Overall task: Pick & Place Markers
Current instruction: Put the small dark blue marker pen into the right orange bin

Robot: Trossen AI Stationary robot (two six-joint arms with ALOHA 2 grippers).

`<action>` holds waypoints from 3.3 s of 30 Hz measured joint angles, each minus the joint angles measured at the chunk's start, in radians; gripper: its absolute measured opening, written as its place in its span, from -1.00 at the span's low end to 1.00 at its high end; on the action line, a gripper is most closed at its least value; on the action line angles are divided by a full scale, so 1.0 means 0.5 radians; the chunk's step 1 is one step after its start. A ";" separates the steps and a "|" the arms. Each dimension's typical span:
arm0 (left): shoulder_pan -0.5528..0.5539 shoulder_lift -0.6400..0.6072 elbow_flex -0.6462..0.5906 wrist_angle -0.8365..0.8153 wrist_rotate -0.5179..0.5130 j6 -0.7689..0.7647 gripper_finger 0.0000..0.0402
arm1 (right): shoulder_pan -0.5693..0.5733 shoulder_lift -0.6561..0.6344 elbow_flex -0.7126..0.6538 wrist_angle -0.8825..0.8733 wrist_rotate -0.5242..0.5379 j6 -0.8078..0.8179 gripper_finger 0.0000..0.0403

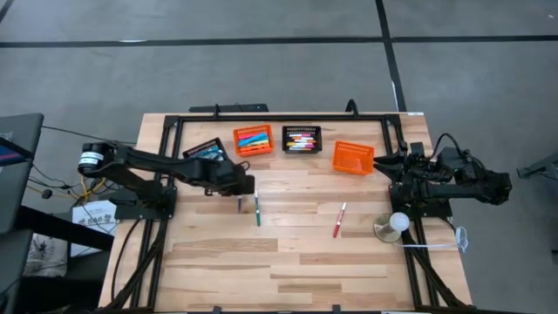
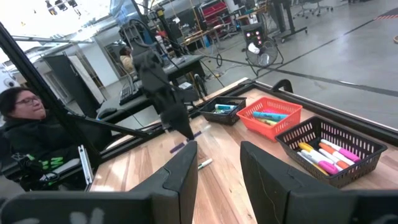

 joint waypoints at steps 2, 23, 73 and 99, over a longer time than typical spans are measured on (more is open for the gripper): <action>0.000 -0.041 0.001 0.120 -0.041 0.001 -0.79 | 0.000 0.000 0.000 0.000 0.000 0.000 -0.45; 0.076 -0.082 0.006 1.430 -0.264 0.334 -0.81 | 0.000 0.247 -0.175 0.268 -0.057 0.418 -0.41; 0.076 -0.084 0.007 1.856 -0.278 0.596 -0.81 | -0.532 3.056 0.827 1.903 -1.520 0.568 0.17; 0.073 -0.089 0.009 1.872 -0.272 0.624 -0.81 | -0.541 3.163 0.965 1.860 -1.574 0.503 -0.83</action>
